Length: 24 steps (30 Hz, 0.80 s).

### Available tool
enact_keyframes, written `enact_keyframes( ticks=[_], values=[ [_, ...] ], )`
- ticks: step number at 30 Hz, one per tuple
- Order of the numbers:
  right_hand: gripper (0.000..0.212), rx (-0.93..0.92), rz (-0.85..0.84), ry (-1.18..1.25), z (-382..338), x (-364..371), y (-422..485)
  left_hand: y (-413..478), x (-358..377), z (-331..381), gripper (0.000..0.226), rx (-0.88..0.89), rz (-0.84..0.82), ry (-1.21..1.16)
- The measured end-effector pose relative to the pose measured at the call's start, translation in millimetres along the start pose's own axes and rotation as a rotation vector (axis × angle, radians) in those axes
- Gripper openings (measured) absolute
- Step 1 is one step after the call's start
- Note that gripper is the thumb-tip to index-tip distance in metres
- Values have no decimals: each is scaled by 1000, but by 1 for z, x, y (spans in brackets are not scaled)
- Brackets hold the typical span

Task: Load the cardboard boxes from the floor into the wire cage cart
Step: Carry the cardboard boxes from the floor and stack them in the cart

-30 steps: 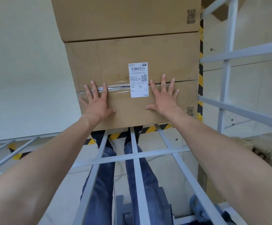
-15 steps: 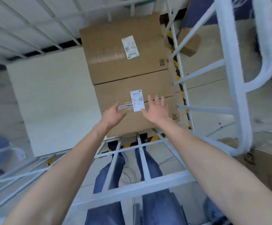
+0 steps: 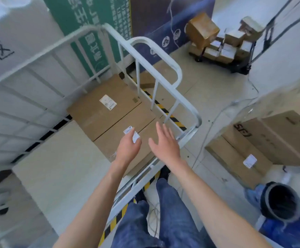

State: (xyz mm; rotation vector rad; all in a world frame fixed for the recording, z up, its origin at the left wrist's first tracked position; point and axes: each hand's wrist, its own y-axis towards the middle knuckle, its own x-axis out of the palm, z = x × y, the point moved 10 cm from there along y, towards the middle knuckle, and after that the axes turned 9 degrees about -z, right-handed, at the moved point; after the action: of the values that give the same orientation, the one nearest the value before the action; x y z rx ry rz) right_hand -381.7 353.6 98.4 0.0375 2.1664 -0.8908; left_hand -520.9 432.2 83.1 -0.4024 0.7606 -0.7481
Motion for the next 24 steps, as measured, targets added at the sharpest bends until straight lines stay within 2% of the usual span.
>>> enact_keyframes(
  ticks=[3,5,8,11,18,24],
  values=[
    [71,37,168,71,33,-42,-48,-15,30,66,61,139,-53,138],
    [70,98,260,119,69,-69,-77,-22,51,113,58,233,-22,225],
    [69,238,362,194,142,-102,-121,-35,96,186,56,404,15,301],
    [69,379,439,263,227,-124,-165,-42,164,250,55,533,-67,345],
    [71,586,498,423,394,-142,-243,-48,334,332,59,606,-320,435],
    [73,688,545,510,486,-165,-278,-47,434,373,61,590,-436,465]
  ],
)
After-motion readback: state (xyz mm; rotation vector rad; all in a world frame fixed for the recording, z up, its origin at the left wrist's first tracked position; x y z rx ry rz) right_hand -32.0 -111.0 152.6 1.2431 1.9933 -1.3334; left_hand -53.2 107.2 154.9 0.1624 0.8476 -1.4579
